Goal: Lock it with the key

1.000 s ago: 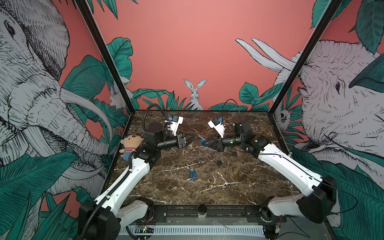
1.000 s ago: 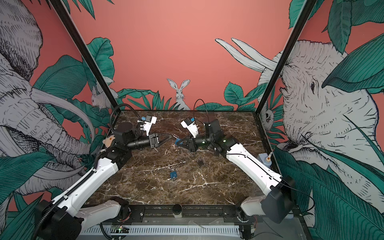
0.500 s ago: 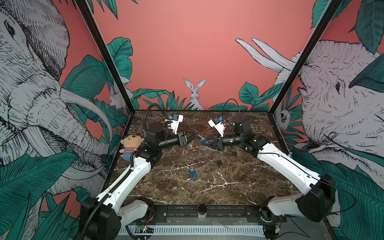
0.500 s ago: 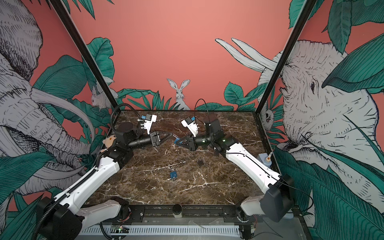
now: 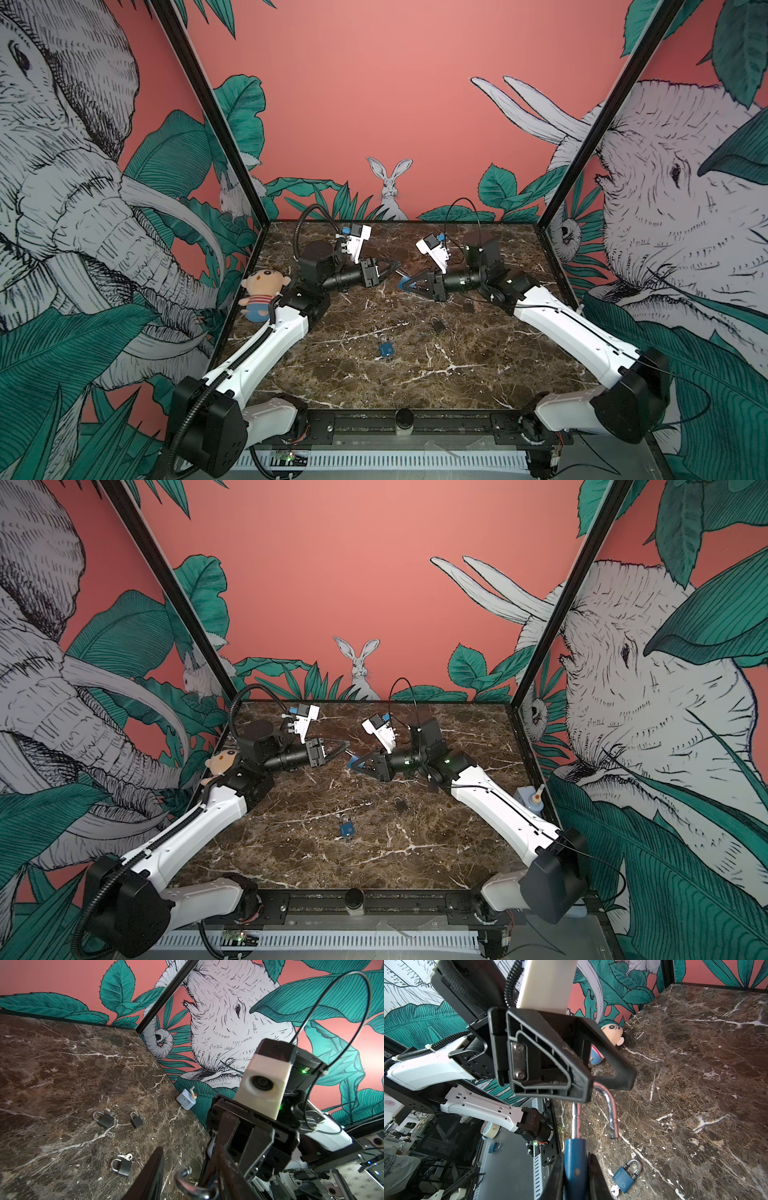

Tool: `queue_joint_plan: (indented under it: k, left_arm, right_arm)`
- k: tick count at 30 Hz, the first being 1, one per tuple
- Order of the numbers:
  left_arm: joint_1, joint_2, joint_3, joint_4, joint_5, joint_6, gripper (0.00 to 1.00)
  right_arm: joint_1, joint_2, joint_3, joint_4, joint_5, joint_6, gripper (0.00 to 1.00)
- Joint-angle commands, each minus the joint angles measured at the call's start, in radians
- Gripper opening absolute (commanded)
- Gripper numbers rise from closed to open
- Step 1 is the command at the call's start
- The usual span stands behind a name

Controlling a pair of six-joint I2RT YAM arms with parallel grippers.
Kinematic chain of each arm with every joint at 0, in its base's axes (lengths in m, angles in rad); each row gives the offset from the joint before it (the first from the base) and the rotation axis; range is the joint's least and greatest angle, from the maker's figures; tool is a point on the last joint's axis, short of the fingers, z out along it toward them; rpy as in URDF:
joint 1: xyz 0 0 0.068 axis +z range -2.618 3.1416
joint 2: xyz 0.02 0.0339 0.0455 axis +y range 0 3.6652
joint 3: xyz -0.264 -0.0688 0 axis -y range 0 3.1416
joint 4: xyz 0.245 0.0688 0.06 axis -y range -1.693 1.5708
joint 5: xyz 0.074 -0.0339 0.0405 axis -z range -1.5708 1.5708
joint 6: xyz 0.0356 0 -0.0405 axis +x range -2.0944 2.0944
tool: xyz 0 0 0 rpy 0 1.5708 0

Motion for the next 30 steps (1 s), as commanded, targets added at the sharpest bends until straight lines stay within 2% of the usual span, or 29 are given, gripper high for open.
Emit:
queue_joint_plan:
  k: [1, 17, 26, 30]
  left_arm:
    - [-0.011, -0.006, 0.029, 0.037, 0.043, -0.007, 0.43]
    - [-0.011, -0.061, -0.005, -0.025, 0.030, 0.025, 0.37]
    - [-0.011, -0.086, -0.018, -0.037, 0.014, 0.029, 0.28]
    - [-0.011, -0.089, -0.019, -0.045, 0.018, 0.033, 0.28]
  right_arm:
    - [-0.004, 0.004, 0.002, 0.066, -0.029, 0.007, 0.00]
    - [-0.034, 0.010, -0.002, 0.116, -0.054, 0.052, 0.00]
    - [-0.050, 0.010, -0.013, 0.145, -0.068, 0.079, 0.00]
    - [-0.056, 0.012, -0.016, 0.171, -0.080, 0.103, 0.00]
